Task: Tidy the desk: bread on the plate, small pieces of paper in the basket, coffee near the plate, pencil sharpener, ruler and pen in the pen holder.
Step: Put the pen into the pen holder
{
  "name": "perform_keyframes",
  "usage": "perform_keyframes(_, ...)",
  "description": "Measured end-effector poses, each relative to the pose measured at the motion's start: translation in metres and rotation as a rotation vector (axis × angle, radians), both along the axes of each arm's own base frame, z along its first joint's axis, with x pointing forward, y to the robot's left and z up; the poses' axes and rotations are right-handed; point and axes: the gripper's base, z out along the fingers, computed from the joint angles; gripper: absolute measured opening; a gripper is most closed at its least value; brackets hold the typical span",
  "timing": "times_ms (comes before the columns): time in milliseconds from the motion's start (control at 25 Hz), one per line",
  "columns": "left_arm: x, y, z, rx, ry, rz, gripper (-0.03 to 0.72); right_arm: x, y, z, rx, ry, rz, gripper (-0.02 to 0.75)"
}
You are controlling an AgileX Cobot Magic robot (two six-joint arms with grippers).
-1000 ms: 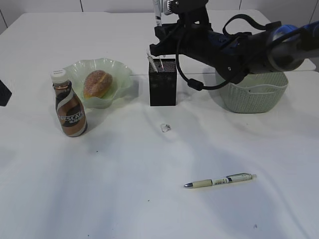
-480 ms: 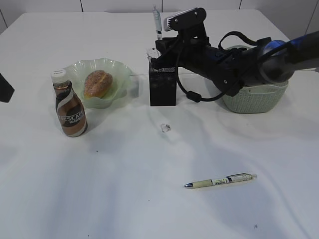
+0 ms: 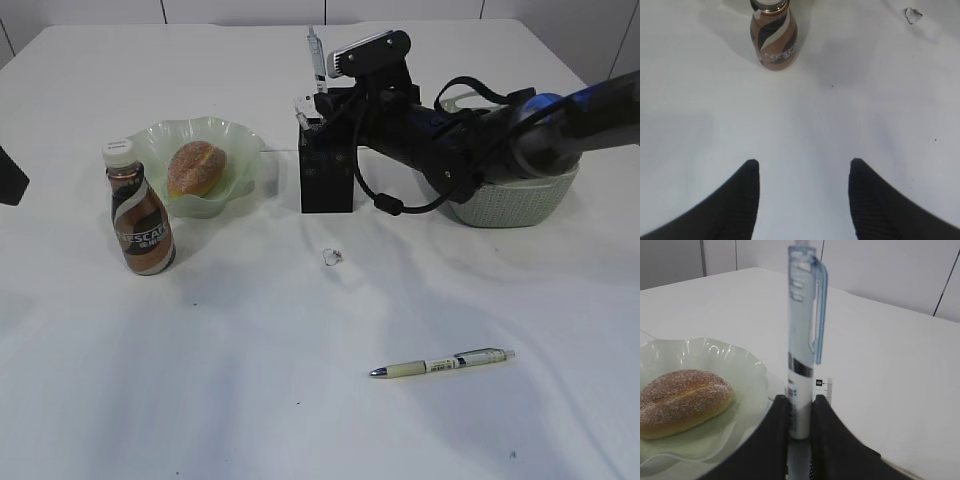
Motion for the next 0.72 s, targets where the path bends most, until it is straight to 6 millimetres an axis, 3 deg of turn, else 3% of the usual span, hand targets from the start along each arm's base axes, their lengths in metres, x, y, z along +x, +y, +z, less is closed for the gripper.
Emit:
perform_keyframes(440,0.001,0.0,0.0,-0.002,-0.007,0.0,0.401,0.002,-0.001,-0.011,-0.015,0.006,-0.014,0.101)
perform_keyframes(720,0.002,-0.001,0.001,-0.009,-0.02,0.002,0.401,0.002,-0.002,-0.013,-0.016,0.027,-0.025,0.165)
